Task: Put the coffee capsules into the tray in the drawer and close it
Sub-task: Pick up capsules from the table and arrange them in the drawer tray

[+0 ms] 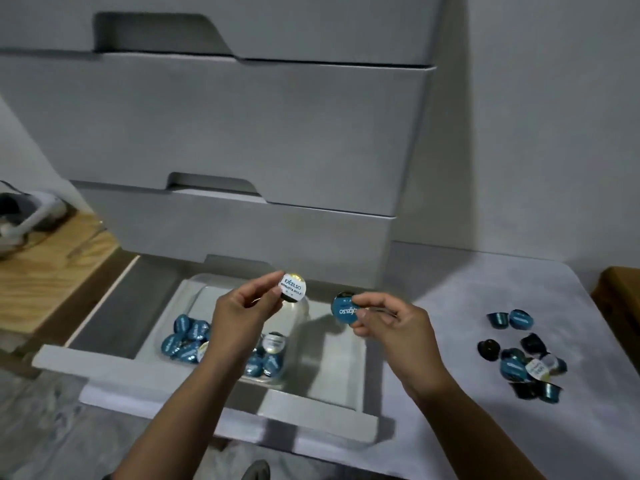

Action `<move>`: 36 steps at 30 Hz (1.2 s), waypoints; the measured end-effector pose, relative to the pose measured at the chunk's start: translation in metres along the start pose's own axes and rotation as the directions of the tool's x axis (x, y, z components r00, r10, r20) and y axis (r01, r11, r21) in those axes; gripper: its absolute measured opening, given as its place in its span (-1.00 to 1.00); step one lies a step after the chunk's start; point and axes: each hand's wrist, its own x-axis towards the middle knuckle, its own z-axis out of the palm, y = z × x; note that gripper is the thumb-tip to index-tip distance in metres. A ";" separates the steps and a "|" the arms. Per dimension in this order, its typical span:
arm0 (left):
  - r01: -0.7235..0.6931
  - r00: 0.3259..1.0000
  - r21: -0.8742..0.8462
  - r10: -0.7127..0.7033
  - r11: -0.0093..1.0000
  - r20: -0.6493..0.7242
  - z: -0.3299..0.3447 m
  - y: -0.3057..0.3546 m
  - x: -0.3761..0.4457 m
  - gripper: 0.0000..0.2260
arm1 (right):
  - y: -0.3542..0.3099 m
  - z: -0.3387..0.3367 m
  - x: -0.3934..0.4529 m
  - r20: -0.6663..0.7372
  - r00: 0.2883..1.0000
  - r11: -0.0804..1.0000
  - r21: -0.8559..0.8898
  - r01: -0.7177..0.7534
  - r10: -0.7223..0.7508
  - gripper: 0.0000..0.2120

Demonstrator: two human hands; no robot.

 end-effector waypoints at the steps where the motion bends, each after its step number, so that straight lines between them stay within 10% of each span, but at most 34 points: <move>1: 0.006 1.000 0.040 -0.007 0.999 0.031 -0.018 -0.001 0.012 -0.76 | 0.002 0.016 0.005 0.002 1.000 1.000 -0.011 -0.007 0.007 -0.81; 18: -0.282 0.793 0.663 -0.221 0.693 0.568 -0.185 -0.033 0.177 -0.85 | 0.048 0.226 0.081 -0.126 0.941 0.923 -0.191 -0.334 0.314 -0.78; 36: -0.357 0.698 0.798 -0.429 0.486 0.574 -0.182 -0.049 0.208 -0.77 | 0.080 0.252 0.127 -0.154 0.877 0.829 -0.285 -0.481 0.455 -0.87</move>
